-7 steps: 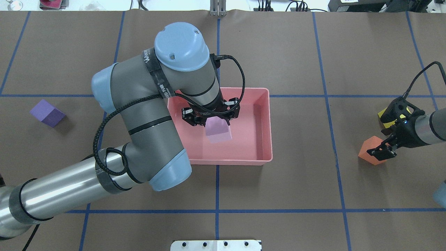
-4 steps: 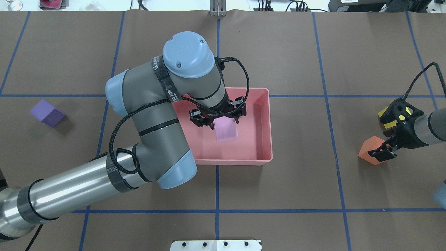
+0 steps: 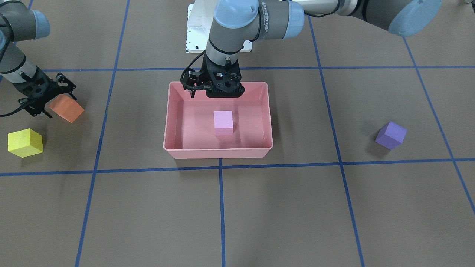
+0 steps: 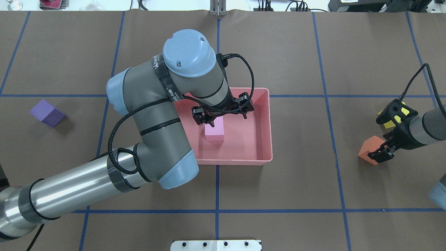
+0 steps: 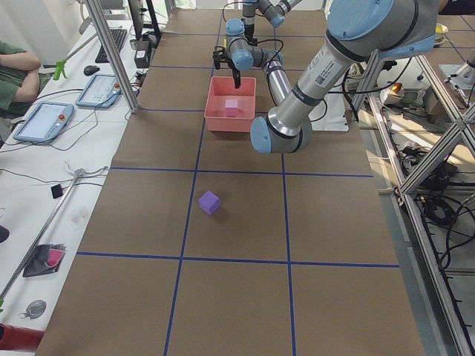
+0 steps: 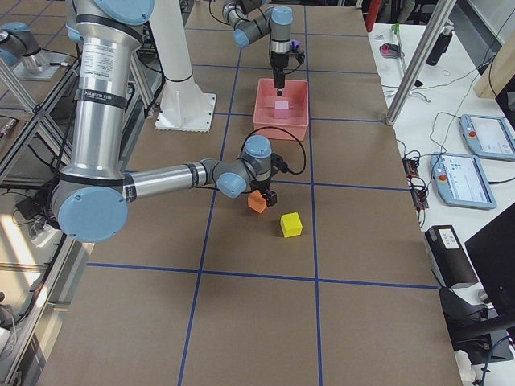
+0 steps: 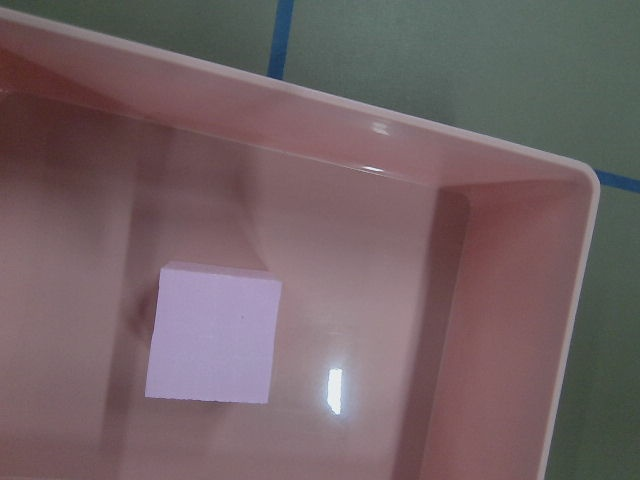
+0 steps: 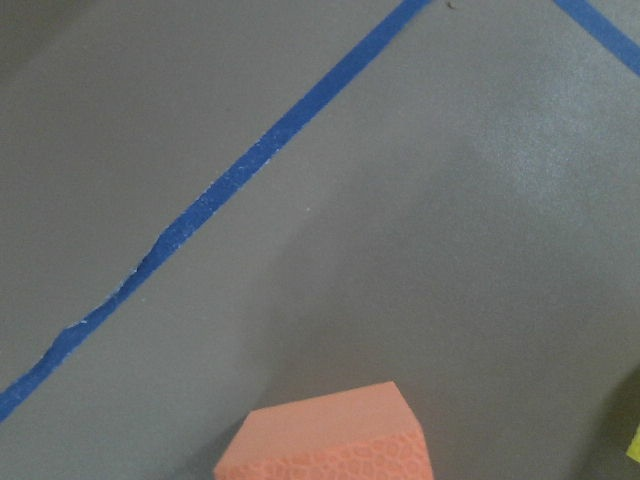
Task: Place blocks into pink bin with both arms
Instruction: 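Release the pink cube in the bin while the right gripper grasps orange cube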
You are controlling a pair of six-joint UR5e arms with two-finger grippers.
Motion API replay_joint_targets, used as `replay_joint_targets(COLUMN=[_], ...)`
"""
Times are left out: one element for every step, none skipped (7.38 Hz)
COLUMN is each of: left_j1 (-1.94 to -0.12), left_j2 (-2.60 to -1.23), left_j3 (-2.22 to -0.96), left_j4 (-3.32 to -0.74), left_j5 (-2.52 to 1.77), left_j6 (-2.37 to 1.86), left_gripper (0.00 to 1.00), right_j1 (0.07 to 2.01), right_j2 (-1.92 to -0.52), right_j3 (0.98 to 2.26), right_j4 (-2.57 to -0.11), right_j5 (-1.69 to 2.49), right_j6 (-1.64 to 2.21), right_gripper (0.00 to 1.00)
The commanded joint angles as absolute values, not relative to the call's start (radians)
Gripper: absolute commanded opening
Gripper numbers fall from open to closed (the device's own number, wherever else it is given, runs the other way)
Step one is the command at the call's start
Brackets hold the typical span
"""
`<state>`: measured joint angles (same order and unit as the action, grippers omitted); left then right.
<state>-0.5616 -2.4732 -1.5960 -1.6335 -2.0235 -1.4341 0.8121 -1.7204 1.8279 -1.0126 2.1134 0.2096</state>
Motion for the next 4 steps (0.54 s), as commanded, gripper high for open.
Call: replay_joint_targets(left_j1=[-0.564, -0.568, -0.572, -0.598], left_j2=[-2.476, -2.474, -2.476, -2.474], left_j3=[-1.600, -1.608, -1.624, -1.652], left_j4=[-1.634, -1.632, -1.628, -1.620], left_j5=[-2.023, -2.025, -2.025, -2.035], left_j6=[-1.434, -1.434, -1.436, -1.437], left_gripper=[1.00, 1.00, 1.00, 1.00], right_j1=[0.810, 0.810, 0.813, 0.862], right_j2=[-1.681, -1.681, -1.680, -1.678], right_j3=[1.829, 1.832, 1.838, 1.841], right_j4=[-1.090, -1.094, -1.097, -1.097], right_j5=[2.175, 2.180, 2.203, 2.264], right_j6=[0.219, 0.219, 0.219, 0.219], right_gripper=[0.40, 0.02, 0.00, 0.00])
